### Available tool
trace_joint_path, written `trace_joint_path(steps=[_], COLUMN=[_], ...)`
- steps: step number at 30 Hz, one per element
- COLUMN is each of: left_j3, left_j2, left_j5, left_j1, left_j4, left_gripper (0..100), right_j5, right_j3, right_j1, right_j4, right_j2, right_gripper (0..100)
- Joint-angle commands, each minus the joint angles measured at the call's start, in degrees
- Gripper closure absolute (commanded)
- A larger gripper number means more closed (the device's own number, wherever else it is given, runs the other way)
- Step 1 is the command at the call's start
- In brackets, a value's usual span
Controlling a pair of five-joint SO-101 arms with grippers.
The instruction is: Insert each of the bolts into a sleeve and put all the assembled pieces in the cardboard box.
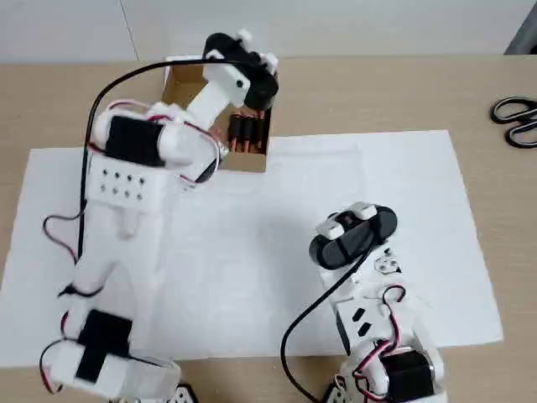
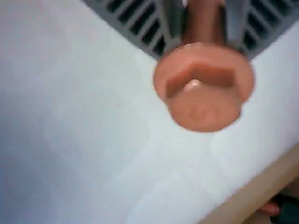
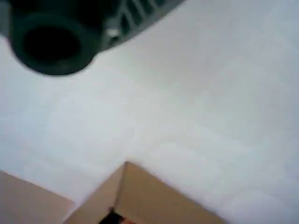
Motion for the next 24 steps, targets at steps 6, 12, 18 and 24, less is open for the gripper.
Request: trace_joint_path(steps=[6, 12, 18, 24], left_j3=[12.8, 34.8, 53.0, 69.9], left_j2=[-19.3, -35.1, -53.8, -68.5], left_j5=[12.1, 13.4, 13.4, 13.0], left_j1=[0.1, 0.2, 0.2, 0.2], left_j4=[-11.4, -29.2, -48.2, -67.3], left_gripper=[99, 99, 99, 99], right_j5=[-0.5, -0.6, -0.6, -0.6], right_j3=[3.1, 5.5, 5.3, 5.5], right_j1=[-4.4, -5.4, -5.4, -7.6], right_j4=[-10.3, -14.3, -14.3, -17.5], right_j2=[-0.5, -0.5, -0.5, -0.5], right_gripper=[99.5, 99.5, 99.5, 99.5])
